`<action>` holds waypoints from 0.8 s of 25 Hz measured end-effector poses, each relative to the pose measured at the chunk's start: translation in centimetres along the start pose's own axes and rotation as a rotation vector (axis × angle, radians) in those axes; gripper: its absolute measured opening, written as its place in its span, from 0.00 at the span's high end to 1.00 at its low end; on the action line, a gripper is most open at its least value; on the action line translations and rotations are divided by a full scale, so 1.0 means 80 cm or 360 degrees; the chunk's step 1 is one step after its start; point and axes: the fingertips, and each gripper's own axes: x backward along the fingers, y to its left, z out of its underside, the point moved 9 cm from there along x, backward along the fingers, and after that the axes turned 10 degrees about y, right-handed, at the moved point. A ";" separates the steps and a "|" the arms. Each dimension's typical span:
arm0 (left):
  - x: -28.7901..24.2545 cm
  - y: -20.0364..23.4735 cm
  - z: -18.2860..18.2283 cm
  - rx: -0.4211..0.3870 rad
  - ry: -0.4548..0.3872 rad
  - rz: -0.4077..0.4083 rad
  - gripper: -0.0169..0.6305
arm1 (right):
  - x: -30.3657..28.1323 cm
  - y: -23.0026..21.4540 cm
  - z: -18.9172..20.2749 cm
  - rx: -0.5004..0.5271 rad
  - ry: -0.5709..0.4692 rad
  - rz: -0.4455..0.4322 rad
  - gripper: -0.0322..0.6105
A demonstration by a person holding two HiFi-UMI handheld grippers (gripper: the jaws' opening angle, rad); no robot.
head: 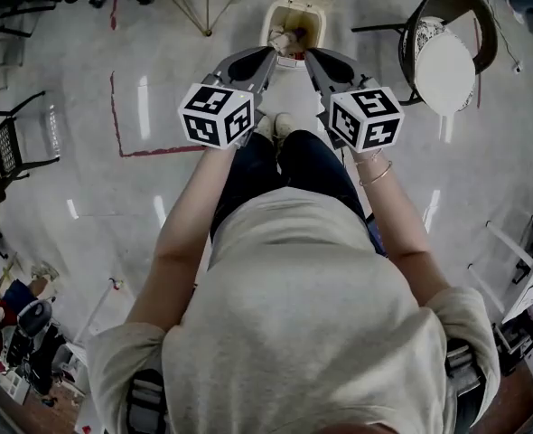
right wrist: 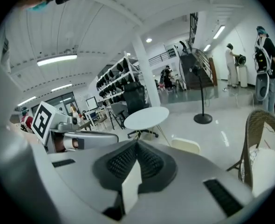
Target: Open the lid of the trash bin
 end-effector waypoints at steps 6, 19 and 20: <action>0.036 -0.035 -0.024 -0.0206 -0.0057 -0.0047 0.96 | 0.036 0.031 -0.030 0.0057 -0.0177 -0.0033 0.94; 0.055 -0.058 -0.034 -0.0236 -0.0162 -0.0079 0.96 | 0.054 0.059 -0.043 0.0289 -0.0220 0.0065 0.94; 0.052 -0.058 -0.033 -0.0234 -0.0153 -0.0071 0.96 | 0.054 0.057 -0.044 0.0305 -0.0210 0.0075 0.94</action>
